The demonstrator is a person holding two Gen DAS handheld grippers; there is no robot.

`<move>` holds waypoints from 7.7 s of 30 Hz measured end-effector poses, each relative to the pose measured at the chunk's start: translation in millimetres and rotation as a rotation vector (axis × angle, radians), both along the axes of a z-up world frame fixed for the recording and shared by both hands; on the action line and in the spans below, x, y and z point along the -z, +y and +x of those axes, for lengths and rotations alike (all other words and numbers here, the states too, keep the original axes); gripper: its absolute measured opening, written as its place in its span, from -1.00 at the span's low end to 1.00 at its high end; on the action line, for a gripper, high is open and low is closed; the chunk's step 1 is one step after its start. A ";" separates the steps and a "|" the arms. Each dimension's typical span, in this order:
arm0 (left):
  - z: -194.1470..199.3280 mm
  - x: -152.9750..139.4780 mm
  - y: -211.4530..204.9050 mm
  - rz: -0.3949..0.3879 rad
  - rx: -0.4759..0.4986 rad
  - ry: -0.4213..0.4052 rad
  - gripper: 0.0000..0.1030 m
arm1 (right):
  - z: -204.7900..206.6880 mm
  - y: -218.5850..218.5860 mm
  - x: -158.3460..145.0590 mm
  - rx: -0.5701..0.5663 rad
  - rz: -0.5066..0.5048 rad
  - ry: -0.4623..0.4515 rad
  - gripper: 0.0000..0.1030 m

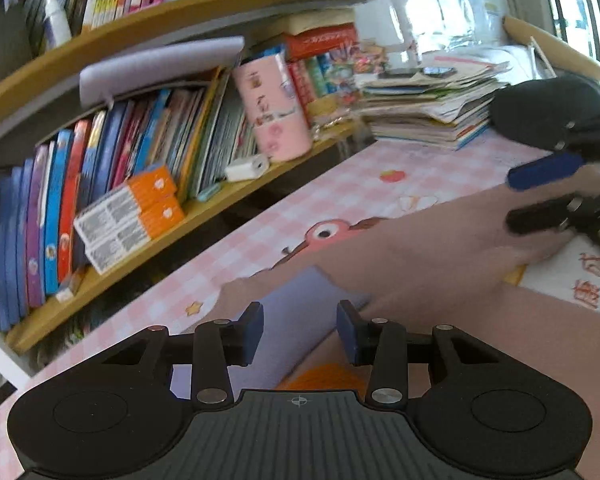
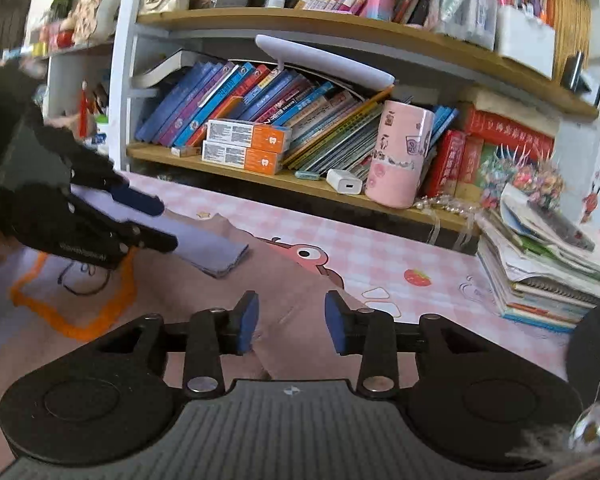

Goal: Fold clothes

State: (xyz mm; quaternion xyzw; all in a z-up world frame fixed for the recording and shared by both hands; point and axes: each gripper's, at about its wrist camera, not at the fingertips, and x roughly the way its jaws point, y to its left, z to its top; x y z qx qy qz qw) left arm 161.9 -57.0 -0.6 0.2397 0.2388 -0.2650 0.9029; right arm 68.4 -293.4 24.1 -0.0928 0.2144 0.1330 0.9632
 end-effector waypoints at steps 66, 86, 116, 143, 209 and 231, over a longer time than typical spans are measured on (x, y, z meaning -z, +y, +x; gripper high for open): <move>16.9 23.5 -62.6 0.049 0.160 0.041 -0.06 | 32.7 -159.8 -29.8 0.551 -0.292 -0.078 0.23; 39.7 29.0 -69.6 -0.036 0.051 0.066 -0.79 | -38.6 5.3 40.3 0.096 -0.018 0.187 0.08; -47.1 -18.5 395.1 -0.331 -0.860 -0.045 -0.90 | -12.2 32.4 34.7 0.119 -0.030 0.265 0.13; -127.8 -12.4 343.9 -0.290 -0.734 0.158 -0.47 | -17.1 37.7 41.7 0.077 0.089 0.237 0.13; -214.2 22.9 199.1 -0.402 -0.477 0.140 -0.88 | -127.6 26.5 46.4 0.097 0.124 0.195 -0.67; -271.4 19.8 192.1 -0.292 -0.394 0.120 -0.90 | -178.2 32.0 40.5 0.027 0.068 0.216 -0.80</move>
